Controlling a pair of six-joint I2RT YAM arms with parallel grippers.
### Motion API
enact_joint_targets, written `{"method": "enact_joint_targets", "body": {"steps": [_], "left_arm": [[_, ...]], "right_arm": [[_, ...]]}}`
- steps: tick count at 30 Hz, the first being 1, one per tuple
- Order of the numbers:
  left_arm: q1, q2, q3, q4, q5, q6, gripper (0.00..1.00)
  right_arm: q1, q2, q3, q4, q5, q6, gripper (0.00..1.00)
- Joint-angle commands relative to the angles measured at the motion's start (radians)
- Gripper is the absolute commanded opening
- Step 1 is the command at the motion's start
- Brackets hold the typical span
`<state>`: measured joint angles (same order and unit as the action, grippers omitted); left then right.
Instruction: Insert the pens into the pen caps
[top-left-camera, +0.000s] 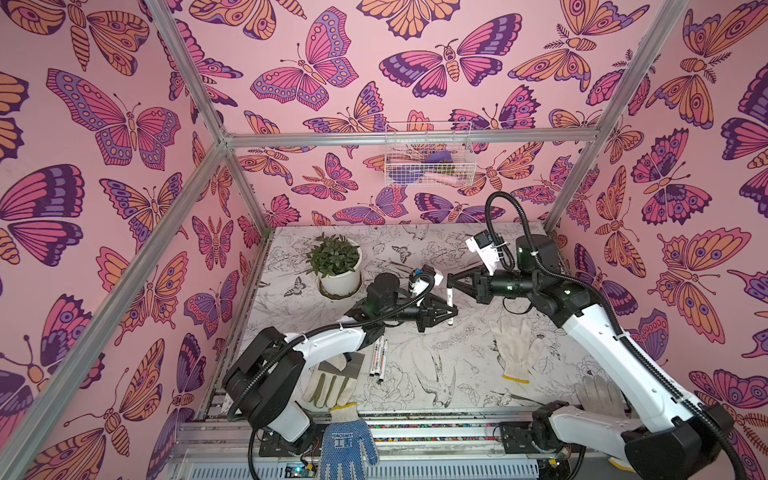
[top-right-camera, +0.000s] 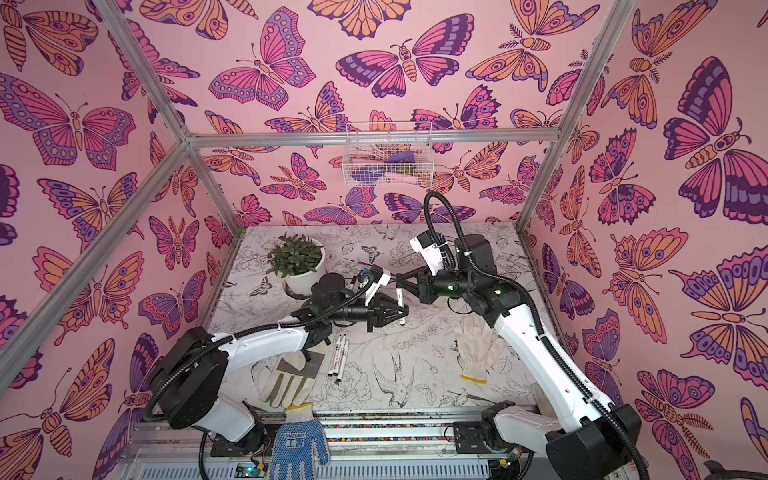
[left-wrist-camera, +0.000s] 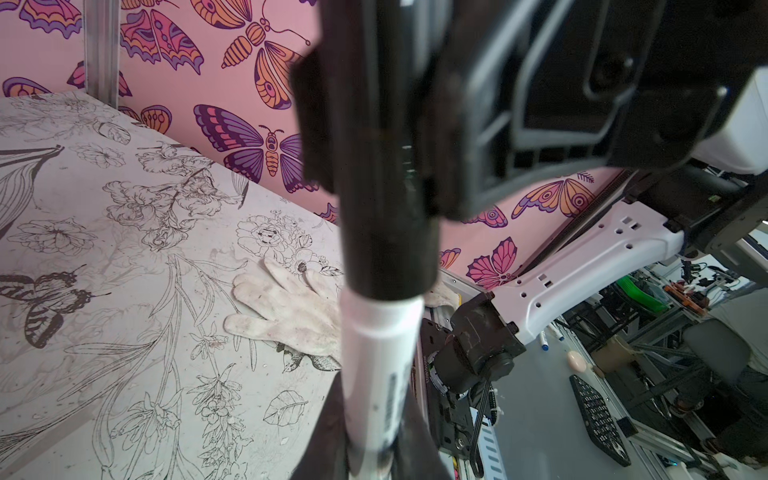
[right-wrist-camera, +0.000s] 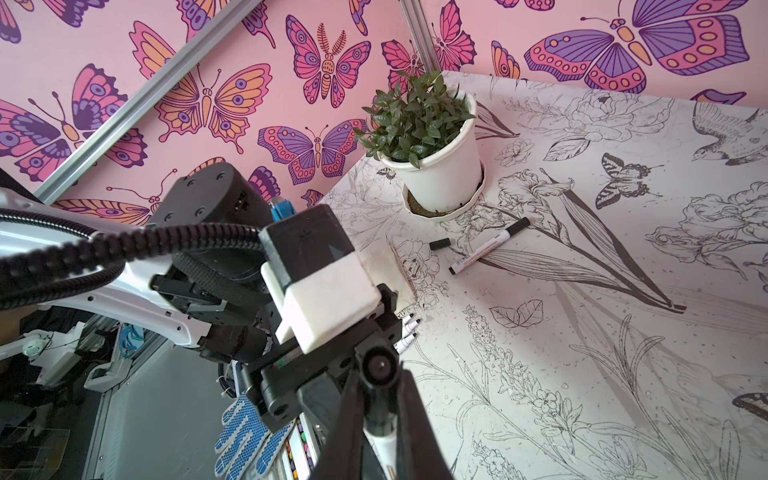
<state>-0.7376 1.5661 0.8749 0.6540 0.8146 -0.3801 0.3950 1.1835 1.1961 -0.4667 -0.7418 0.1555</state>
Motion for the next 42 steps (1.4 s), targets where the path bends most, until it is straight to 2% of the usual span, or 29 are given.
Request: {"method": "enact_joint_targets", "body": {"steps": [1, 8, 12, 19, 26, 42], "left_arm": [[0.056, 0.008, 0.035, 0.069, -0.096, -0.046, 0.0], [0.065, 0.014, 0.044, -0.008, -0.094, -0.013, 0.0], [0.07, 0.03, 0.045, -0.032, -0.086, 0.0, 0.0], [0.07, 0.03, 0.043, -0.09, -0.09, 0.047, 0.0], [0.07, 0.032, 0.02, -0.099, -0.109, 0.053, 0.0], [0.076, 0.071, 0.062, -0.155, -0.114, 0.104, 0.0]], "right_arm": [[0.024, -0.021, 0.007, -0.231, -0.154, -0.046, 0.0], [0.023, -0.017, 0.029, -0.298, -0.234, -0.076, 0.0], [0.024, -0.019, 0.048, -0.347, -0.232, -0.108, 0.0], [0.022, -0.012, 0.072, -0.357, -0.226, -0.116, 0.0], [0.023, -0.008, 0.076, -0.346, -0.293, -0.097, 0.0], [0.03, -0.012, 0.091, -0.43, -0.284, -0.145, 0.0]]}}
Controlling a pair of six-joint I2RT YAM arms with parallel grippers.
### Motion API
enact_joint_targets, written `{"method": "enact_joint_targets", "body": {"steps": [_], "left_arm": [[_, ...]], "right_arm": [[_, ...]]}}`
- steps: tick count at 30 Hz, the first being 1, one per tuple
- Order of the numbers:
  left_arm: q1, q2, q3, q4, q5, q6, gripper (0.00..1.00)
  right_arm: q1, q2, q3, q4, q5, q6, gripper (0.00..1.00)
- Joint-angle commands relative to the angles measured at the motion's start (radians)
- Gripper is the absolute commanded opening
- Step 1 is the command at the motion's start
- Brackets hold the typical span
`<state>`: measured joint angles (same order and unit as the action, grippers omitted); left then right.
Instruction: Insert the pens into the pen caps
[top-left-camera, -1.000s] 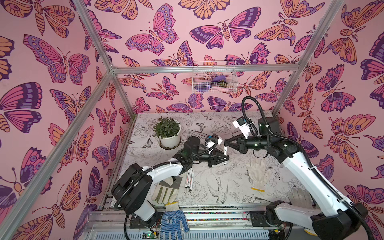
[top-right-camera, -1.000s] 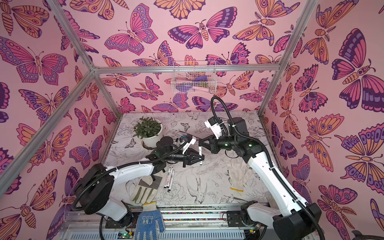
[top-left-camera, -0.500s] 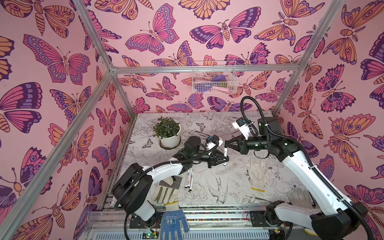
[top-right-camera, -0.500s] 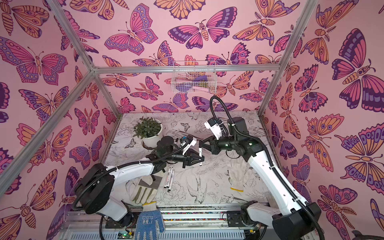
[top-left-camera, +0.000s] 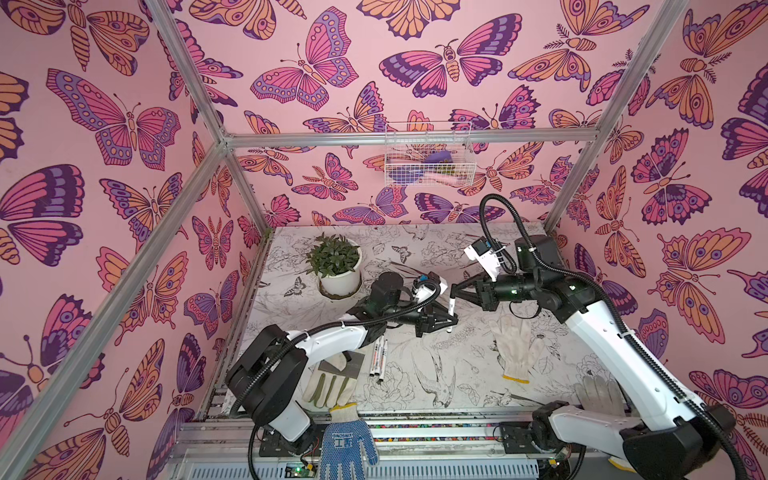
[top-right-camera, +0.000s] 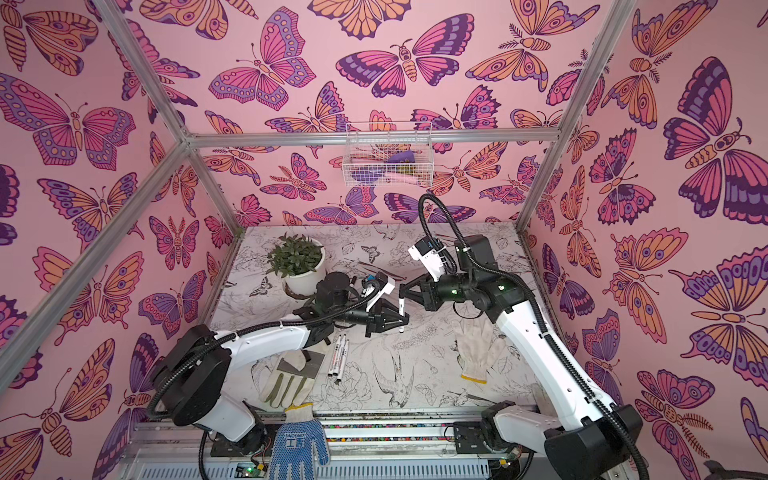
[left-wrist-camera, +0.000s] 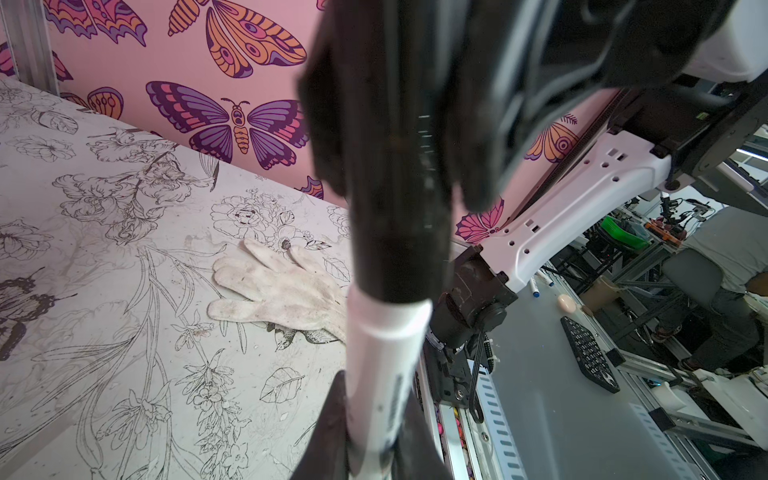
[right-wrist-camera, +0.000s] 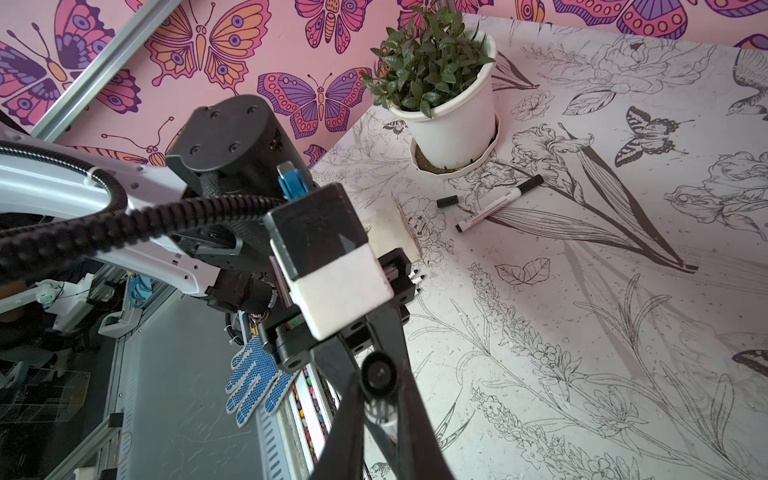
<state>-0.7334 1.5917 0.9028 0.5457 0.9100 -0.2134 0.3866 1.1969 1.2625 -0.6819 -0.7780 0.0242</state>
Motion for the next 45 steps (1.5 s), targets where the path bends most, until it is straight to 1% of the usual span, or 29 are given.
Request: {"method": "enact_joint_targets", "body": {"steps": [1, 5, 9, 11, 13, 16, 18, 21, 24, 27, 30, 35, 39, 42, 45], "left_arm": [[0.071, 0.045, 0.034, -0.046, -0.221, -0.061, 0.0], [0.062, 0.02, 0.024, -0.05, -0.276, -0.005, 0.0], [0.031, -0.021, 0.007, -0.052, -0.353, 0.104, 0.0], [0.015, -0.04, 0.004, -0.055, -0.379, 0.159, 0.0], [0.0, -0.058, 0.004, -0.058, -0.406, 0.199, 0.0], [-0.014, -0.069, 0.008, -0.058, -0.435, 0.222, 0.0], [-0.032, -0.073, 0.007, -0.06, -0.487, 0.259, 0.0], [-0.048, -0.069, 0.008, -0.061, -0.517, 0.297, 0.0], [-0.057, -0.065, 0.015, -0.061, -0.518, 0.303, 0.0], [-0.067, -0.065, 0.016, -0.061, -0.519, 0.316, 0.0], [-0.07, -0.067, 0.013, -0.06, -0.525, 0.316, 0.0], [-0.07, -0.065, 0.01, -0.059, -0.506, 0.302, 0.0], [-0.066, -0.054, 0.011, -0.058, -0.484, 0.276, 0.0], [-0.055, -0.052, 0.011, -0.039, -0.446, 0.238, 0.0], [-0.026, -0.046, 0.012, 0.001, -0.366, 0.166, 0.0]], "right_arm": [[0.042, -0.025, 0.023, -0.215, -0.248, -0.015, 0.0], [0.051, -0.023, 0.015, -0.212, -0.2, -0.024, 0.0], [0.052, -0.028, 0.014, -0.196, -0.06, -0.033, 0.0], [0.052, -0.032, 0.012, -0.196, -0.023, -0.048, 0.0], [0.052, -0.031, 0.015, -0.197, -0.02, -0.054, 0.0], [0.052, -0.032, 0.012, -0.173, -0.027, -0.033, 0.02], [0.052, -0.041, 0.009, -0.157, -0.024, -0.03, 0.05], [0.052, -0.054, 0.009, -0.136, -0.011, -0.023, 0.12], [0.052, -0.061, 0.021, -0.131, 0.007, -0.02, 0.16], [0.053, -0.064, 0.036, -0.124, 0.026, -0.018, 0.17], [0.052, -0.065, 0.043, -0.118, 0.026, -0.016, 0.15], [0.053, -0.074, 0.041, -0.095, -0.004, 0.0, 0.08], [0.052, -0.075, 0.046, -0.097, -0.02, 0.0, 0.08], [0.053, -0.072, 0.047, -0.11, -0.023, -0.011, 0.06], [0.052, -0.071, 0.048, -0.125, -0.027, -0.026, 0.03]]}}
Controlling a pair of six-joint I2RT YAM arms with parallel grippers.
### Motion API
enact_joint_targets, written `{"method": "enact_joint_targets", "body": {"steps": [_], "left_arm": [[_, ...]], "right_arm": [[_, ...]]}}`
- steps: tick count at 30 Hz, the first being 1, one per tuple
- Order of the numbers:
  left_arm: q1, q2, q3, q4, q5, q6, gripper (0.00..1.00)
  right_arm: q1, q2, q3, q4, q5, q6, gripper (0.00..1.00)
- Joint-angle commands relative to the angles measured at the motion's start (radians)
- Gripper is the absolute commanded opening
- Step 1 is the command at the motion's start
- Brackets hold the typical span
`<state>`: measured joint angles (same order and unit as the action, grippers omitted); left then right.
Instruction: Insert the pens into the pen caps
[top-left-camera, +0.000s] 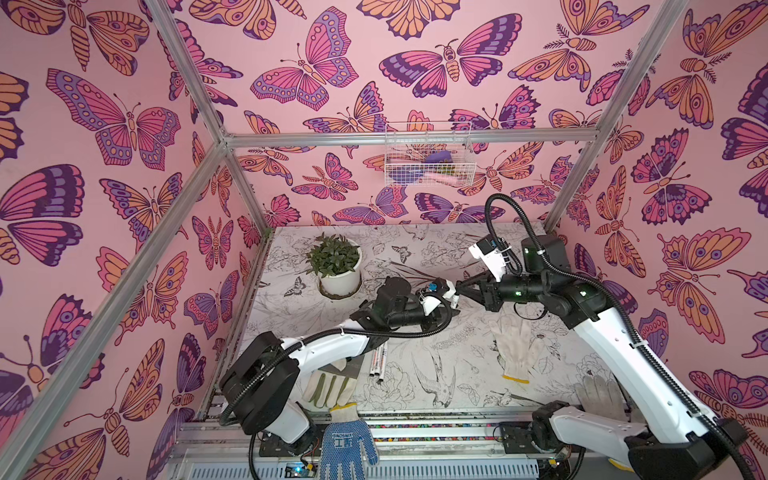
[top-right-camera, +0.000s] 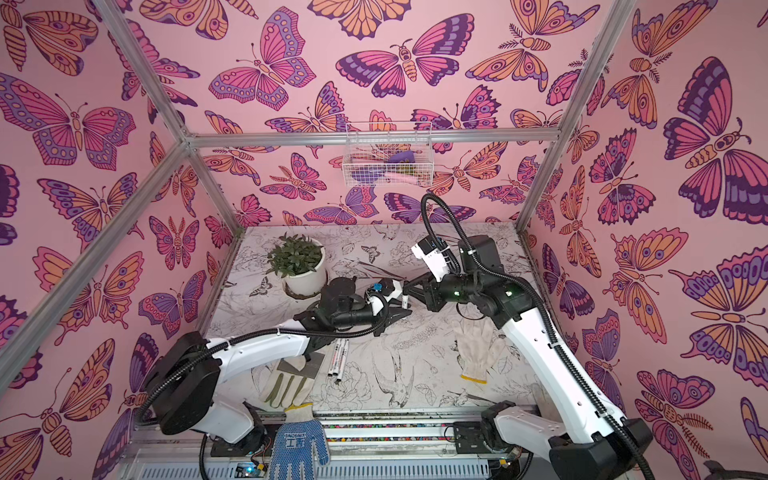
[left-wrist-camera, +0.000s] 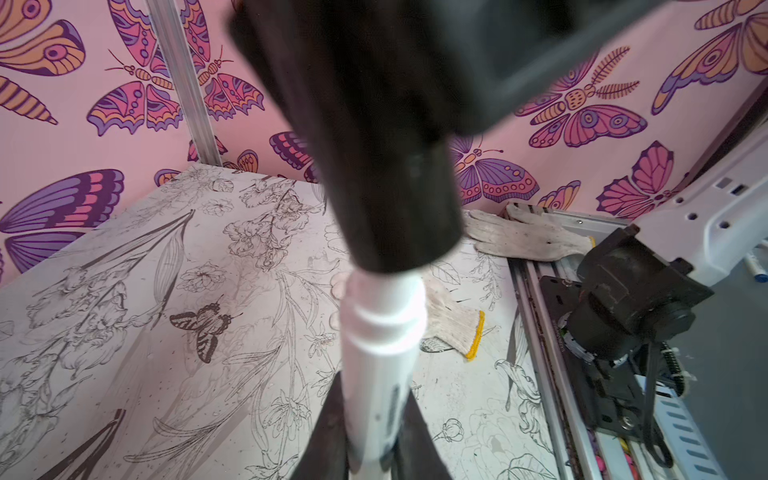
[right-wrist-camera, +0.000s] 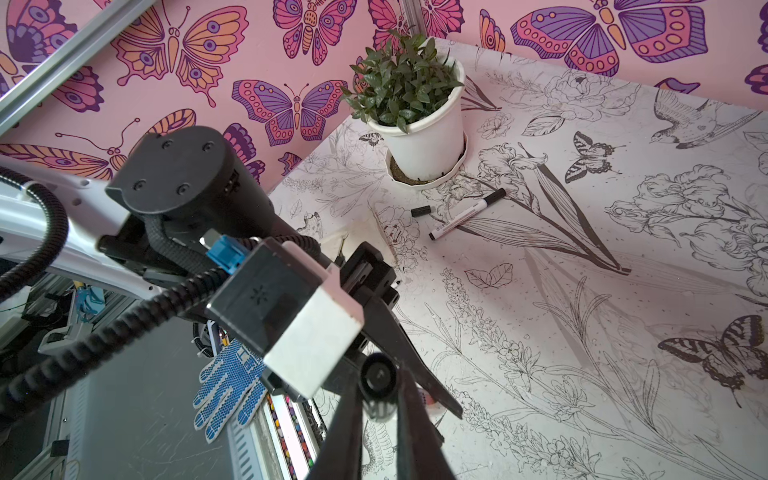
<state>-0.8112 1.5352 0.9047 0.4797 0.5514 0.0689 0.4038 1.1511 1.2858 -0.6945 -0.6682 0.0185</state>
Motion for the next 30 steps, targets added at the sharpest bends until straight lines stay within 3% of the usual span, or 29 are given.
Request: {"method": "enact_joint_targets", "body": {"steps": [1, 9, 15, 21, 30], "left_arm": [[0.063, 0.014, 0.014, 0.076, 0.025, -0.142, 0.0], [0.099, 0.038, 0.048, 0.059, 0.158, -0.212, 0.0], [0.099, 0.039, 0.064, 0.026, 0.167, -0.194, 0.0], [0.099, 0.023, 0.083, -0.038, 0.143, -0.13, 0.0], [0.098, 0.011, 0.077, -0.057, 0.123, -0.1, 0.0]], "right_arm": [[0.035, -0.026, 0.024, -0.114, -0.14, -0.023, 0.03], [0.035, -0.02, 0.016, -0.126, -0.197, -0.022, 0.01], [0.044, -0.008, 0.006, -0.154, -0.2, -0.037, 0.0], [0.108, 0.036, 0.027, -0.26, -0.122, -0.103, 0.01], [0.109, 0.018, 0.051, -0.234, -0.079, -0.088, 0.23]]}}
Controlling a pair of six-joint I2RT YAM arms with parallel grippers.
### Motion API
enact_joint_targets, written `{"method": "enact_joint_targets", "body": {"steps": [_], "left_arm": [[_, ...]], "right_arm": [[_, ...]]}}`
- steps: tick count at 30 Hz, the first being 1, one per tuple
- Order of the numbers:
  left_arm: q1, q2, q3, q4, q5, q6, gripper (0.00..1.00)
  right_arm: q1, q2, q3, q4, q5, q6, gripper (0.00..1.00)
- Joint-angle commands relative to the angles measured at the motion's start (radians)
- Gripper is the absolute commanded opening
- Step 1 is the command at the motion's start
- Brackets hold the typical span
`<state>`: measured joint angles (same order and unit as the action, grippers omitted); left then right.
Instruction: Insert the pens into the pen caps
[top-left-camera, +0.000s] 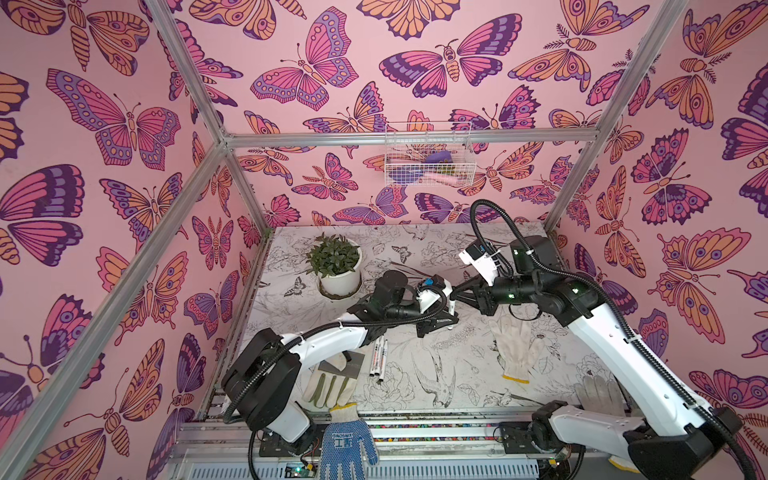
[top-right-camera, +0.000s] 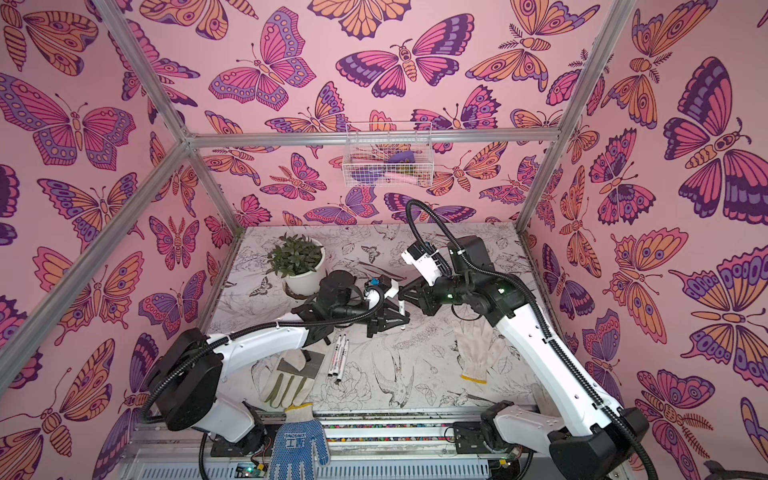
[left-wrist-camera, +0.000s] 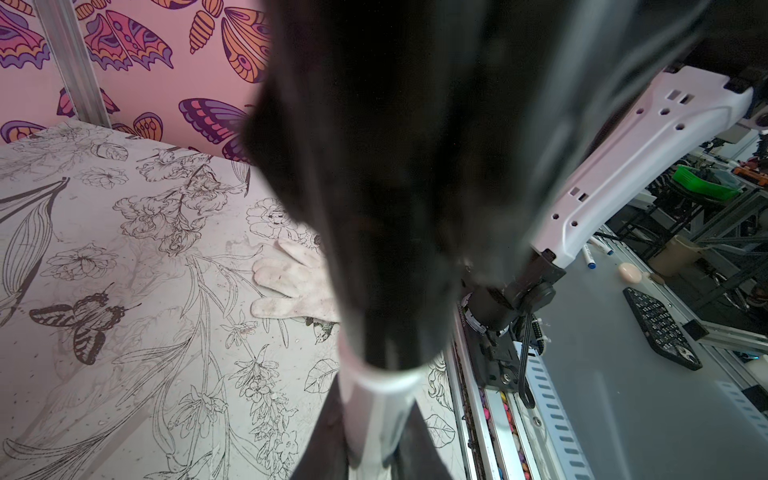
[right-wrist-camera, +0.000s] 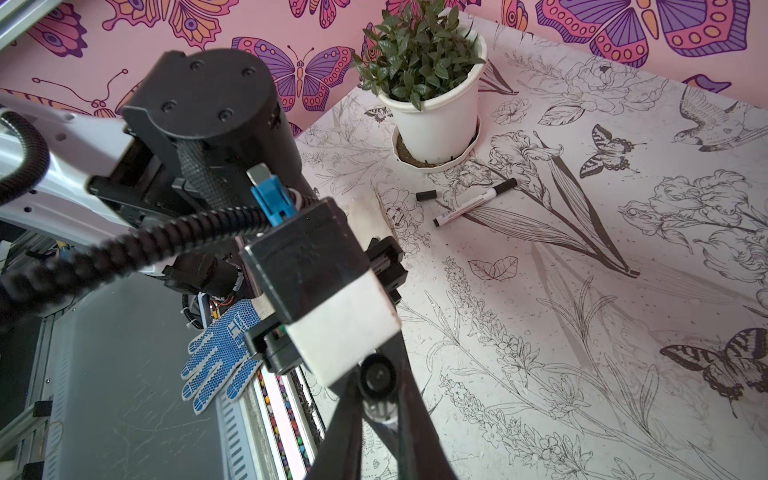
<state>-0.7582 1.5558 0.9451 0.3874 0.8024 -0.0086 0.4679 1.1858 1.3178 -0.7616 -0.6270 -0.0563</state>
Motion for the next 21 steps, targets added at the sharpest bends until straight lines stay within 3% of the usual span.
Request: {"method": "enact_joint_targets", "body": {"steps": [1, 11, 17, 21], "left_arm": [[0.044, -0.013, 0.035, 0.035, -0.13, -0.018, 0.0], [0.019, -0.034, 0.029, -0.021, -0.156, 0.072, 0.0], [0.003, -0.041, 0.024, -0.032, -0.162, 0.113, 0.0], [-0.001, -0.041, 0.029, -0.034, -0.138, 0.116, 0.0]], "right_arm": [[0.046, -0.018, 0.021, -0.165, -0.115, -0.013, 0.27], [0.041, -0.062, 0.031, -0.1, 0.029, 0.022, 0.45], [0.029, -0.095, 0.031, -0.02, 0.153, 0.038, 0.46], [0.028, -0.07, 0.031, 0.011, 0.129, 0.046, 0.43]]}}
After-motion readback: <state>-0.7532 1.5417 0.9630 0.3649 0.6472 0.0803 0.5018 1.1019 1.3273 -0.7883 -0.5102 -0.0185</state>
